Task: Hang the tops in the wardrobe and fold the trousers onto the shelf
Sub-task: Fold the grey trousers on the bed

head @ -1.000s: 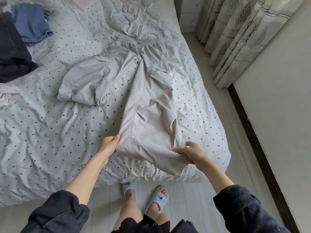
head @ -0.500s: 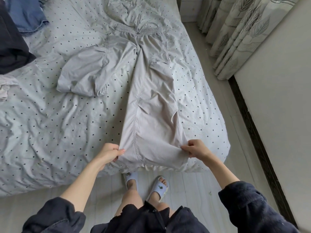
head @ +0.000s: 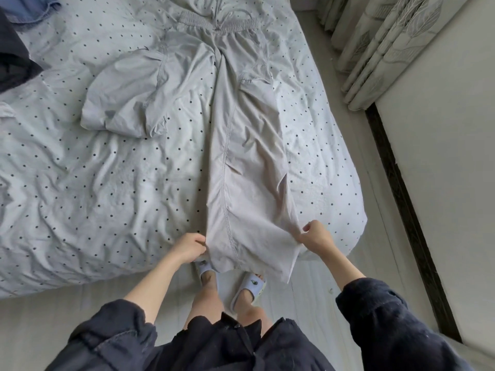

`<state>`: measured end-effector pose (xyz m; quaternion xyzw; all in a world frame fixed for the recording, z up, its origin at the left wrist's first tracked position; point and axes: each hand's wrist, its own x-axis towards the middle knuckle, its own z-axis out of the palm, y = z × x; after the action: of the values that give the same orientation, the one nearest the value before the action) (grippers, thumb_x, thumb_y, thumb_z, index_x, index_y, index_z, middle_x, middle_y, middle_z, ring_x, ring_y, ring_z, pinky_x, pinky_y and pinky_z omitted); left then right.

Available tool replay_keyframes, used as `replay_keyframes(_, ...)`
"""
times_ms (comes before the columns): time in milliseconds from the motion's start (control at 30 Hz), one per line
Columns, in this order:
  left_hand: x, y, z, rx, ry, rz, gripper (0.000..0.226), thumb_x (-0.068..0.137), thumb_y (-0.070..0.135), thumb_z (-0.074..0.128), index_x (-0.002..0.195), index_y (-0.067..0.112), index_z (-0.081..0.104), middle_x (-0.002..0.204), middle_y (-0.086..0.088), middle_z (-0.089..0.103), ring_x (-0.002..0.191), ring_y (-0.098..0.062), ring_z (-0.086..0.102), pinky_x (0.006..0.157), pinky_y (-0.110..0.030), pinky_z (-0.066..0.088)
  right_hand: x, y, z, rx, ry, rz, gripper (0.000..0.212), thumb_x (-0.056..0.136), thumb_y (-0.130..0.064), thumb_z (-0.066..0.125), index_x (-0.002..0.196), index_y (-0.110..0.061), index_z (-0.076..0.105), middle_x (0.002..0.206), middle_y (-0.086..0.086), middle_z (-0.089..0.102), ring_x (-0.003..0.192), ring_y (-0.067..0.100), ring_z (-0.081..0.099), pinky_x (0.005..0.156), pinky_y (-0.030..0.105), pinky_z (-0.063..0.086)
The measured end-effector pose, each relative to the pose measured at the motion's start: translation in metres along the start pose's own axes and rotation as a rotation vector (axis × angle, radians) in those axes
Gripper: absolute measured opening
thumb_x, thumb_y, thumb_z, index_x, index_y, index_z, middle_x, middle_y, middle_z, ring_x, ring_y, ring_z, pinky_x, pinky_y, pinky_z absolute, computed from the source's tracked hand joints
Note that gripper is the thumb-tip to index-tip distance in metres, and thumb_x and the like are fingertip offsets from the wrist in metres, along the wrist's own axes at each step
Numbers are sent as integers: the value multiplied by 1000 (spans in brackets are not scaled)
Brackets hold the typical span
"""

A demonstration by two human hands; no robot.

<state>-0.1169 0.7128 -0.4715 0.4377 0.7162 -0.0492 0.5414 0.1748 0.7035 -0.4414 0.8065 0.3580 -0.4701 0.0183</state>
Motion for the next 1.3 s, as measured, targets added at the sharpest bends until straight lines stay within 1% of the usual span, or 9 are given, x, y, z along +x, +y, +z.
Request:
replay_keyframes(67,3,1,-12,-3,22,5,33,91,6,52,123,11,57,116,-7,62,106,-24,58,74,-25,45,1,-13,0,28,-20,-10,45,90,-17,58,130,-3,42,124,15,55,114,29,52,86,32,41)
replay_keyframes(133,6,0,-32,-8,78,28,36,91,8,52,127,10,54,123,-9,60,113,-24,56,82,-26,45,4,-35,2,53,-7,-70,50,92,-20,55,136,-3,38,130,15,53,115,29,52,87,32,41)
replay_keyframes(500,41,-23,-165,-37,251,131,39,93,9,54,132,10,49,134,-10,52,119,-24,52,94,-31,41,13,-200,53,116,-50,-326,46,94,-25,53,135,-6,47,127,11,59,121,27,51,97,30,38)
replay_keyframes(700,106,-34,-278,-47,400,121,54,94,8,53,144,9,32,147,-9,38,132,-27,40,107,-38,35,39,-306,116,115,-70,-383,46,92,-24,59,134,-8,49,124,9,60,108,24,60,78,26,43)
replay_keyframes(933,177,-28,-353,-76,401,112,72,91,13,59,150,12,18,152,-10,27,137,-27,31,110,-40,30,71,-365,160,197,115,-404,48,85,-20,67,130,-12,52,119,6,58,106,19,58,86,24,40)
replay_keyframes(1000,187,-23,-359,-50,402,146,58,88,12,63,139,3,38,139,-15,44,126,-29,44,99,-34,38,76,-365,166,180,167,-404,42,84,-13,66,125,-14,56,118,5,56,104,18,60,81,21,39)
replay_keyframes(1067,193,-21,-362,2,489,238,28,84,7,64,109,-4,57,118,-20,55,109,-33,53,85,-33,40,76,-364,166,172,262,-426,24,85,-10,64,109,-16,66,111,3,59,99,16,61,73,19,36)
replay_keyframes(1233,173,-13,-366,58,685,647,9,82,1,66,81,-6,60,107,-17,60,101,-30,55,84,-32,40,68,-368,159,221,419,-544,10,87,-11,64,93,-7,71,102,5,66,90,24,62,80,41,51)
replay_keyframes(1300,155,-5,-371,58,691,708,15,85,3,64,75,-3,54,84,-17,59,82,-30,55,67,-27,34,56,-376,151,348,380,-551,14,88,-18,57,95,-8,65,101,2,65,100,24,60,87,44,49)
